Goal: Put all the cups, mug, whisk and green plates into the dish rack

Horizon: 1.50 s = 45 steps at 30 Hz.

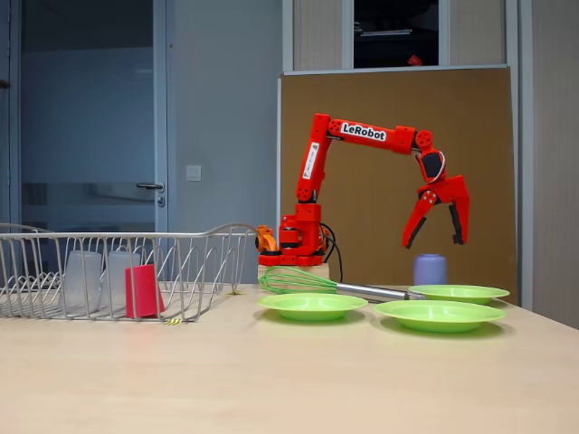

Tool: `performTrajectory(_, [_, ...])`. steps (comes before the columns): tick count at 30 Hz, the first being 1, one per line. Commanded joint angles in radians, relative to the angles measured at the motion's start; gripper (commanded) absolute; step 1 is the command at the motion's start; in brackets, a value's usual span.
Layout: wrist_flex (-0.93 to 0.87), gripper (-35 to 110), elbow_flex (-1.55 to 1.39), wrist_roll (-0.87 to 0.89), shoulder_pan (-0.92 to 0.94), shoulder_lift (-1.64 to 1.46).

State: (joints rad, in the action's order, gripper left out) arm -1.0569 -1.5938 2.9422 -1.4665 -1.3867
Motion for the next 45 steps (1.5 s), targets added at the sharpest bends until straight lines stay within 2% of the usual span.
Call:
performTrajectory(1, [0.025, 52, -0.025, 0.035, -0.034, -0.020])
performTrajectory(5, [0.035, 52, -0.054, 0.038, -0.060, -0.018])
performTrajectory(20, [0.259, 50, -0.264, -0.023, -0.083, 0.006])
performTrajectory(29, [0.275, 41, -0.282, -0.054, -0.080, 0.018])
performTrajectory(36, [0.202, 33, -0.256, -0.104, -0.061, -0.005])
performTrajectory(45, [-0.109, 29, 0.028, -0.166, -0.021, -0.023])
